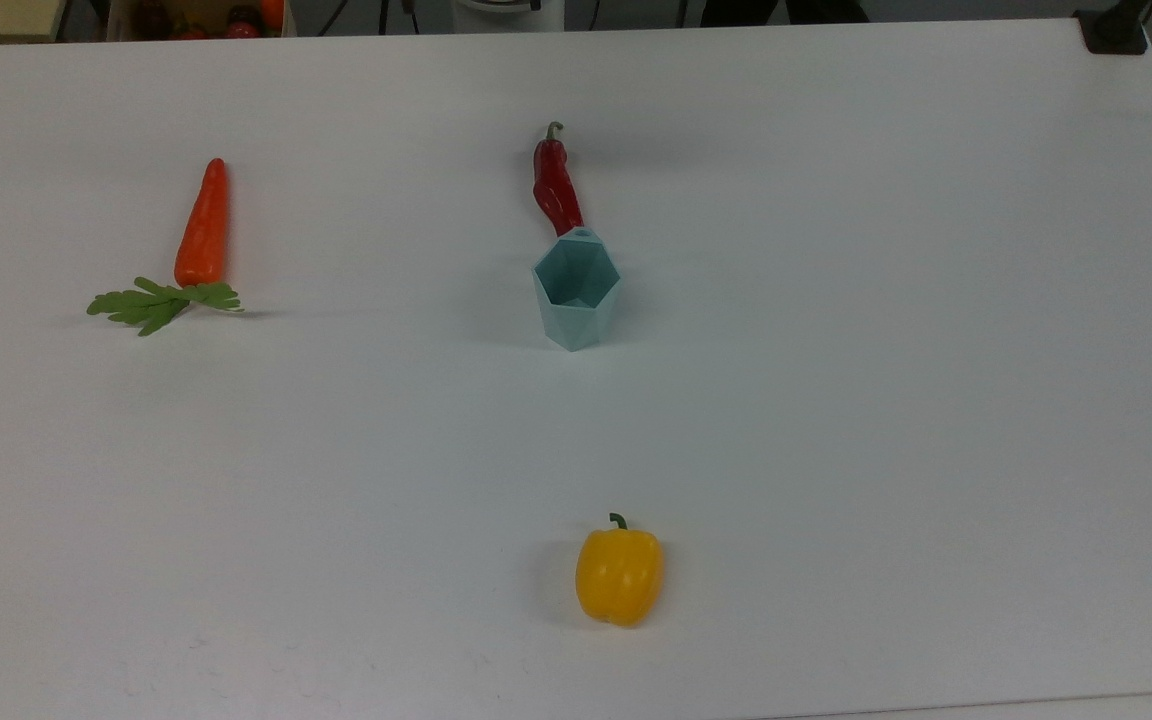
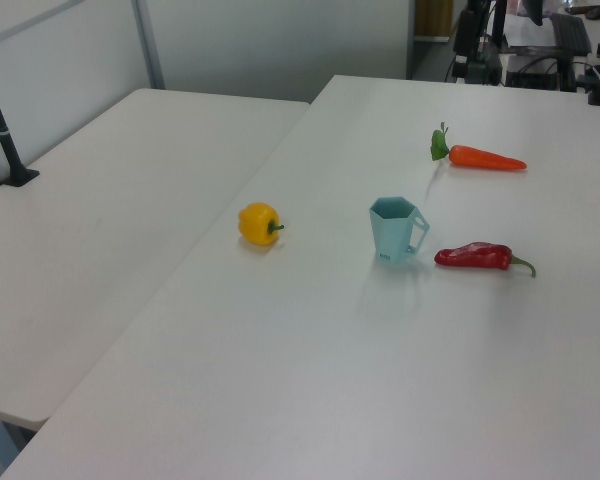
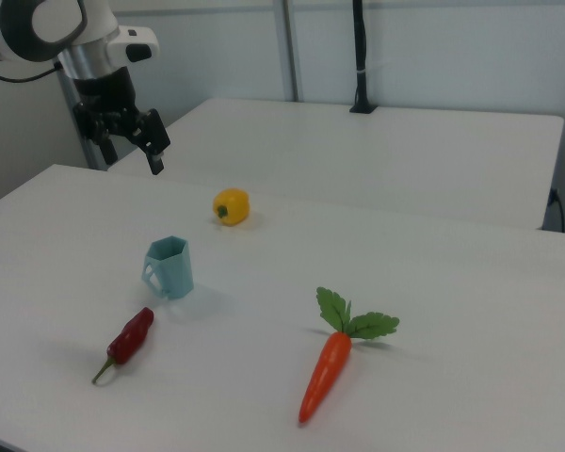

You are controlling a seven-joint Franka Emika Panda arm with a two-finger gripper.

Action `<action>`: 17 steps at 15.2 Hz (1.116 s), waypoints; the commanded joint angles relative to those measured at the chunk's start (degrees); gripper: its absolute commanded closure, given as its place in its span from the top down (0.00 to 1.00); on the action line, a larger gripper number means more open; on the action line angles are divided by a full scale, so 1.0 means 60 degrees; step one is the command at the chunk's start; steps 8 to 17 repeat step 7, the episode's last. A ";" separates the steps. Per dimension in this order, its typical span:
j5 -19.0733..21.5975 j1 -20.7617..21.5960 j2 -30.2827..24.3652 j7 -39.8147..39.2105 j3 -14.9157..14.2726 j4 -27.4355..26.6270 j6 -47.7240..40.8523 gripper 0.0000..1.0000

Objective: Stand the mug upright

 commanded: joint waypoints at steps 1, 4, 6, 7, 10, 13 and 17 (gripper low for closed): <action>0.0258 0.0122 -0.0190 -0.0245 -0.0159 -0.0249 0.0141 1.00; 0.0258 0.0136 -0.0190 -0.0230 -0.0071 -0.0249 0.0112 1.00; 0.0258 0.0136 -0.0205 -0.0216 -0.0071 -0.0249 0.0111 1.00; 0.0258 0.0136 -0.0190 -0.0230 -0.0056 -0.0249 0.0111 1.00; 0.0258 0.0136 -0.0190 -0.0230 -0.0056 -0.0249 0.0111 1.00; 0.0258 0.0136 -0.0190 -0.0230 -0.0056 -0.0249 0.0111 1.00; 0.0258 0.0136 -0.0190 -0.0230 -0.0056 -0.0249 0.0111 1.00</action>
